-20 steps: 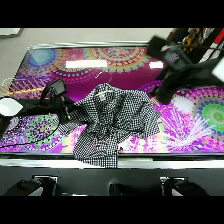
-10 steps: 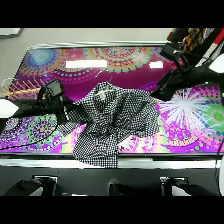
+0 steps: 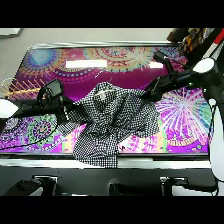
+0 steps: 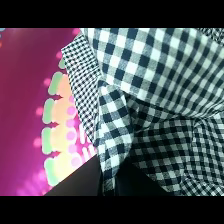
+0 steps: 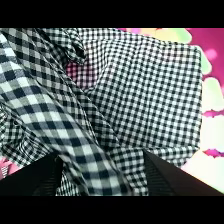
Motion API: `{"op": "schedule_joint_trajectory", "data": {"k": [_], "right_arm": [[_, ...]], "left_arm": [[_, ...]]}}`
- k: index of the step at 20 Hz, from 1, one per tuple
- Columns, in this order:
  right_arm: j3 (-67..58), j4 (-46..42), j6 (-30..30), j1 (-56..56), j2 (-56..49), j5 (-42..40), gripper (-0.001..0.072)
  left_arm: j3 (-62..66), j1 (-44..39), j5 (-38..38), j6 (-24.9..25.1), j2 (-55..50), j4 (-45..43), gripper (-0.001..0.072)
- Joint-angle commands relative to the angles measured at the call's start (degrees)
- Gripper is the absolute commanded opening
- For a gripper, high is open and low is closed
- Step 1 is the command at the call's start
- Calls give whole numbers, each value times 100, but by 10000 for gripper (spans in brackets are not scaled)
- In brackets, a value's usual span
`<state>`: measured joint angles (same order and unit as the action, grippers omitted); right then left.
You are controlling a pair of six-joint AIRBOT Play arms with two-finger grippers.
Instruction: Fold the clothes and pants, and hang the long-sleeved shirts on hangers.
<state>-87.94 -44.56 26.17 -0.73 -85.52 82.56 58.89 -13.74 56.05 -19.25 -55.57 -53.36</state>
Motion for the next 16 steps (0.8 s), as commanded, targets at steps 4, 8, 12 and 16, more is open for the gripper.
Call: {"op": "schedule_joint_trajectory", "data": {"k": [4,8,12,16], "right_arm": [[4,-125,-476,319,-87,527,30],[4,-494,-437,275,339,721,26],[4,-1130,-192,275,1113,649,24],[4,-2063,1161,275,2031,-4,24]], "left_arm": [[4,7,0,-13,4,0,28],[4,7,-31,-24,4,-4,219],[4,46,-922,-1185,4,-24,706],[11,223,-2455,-3045,33,-20,711]]}}
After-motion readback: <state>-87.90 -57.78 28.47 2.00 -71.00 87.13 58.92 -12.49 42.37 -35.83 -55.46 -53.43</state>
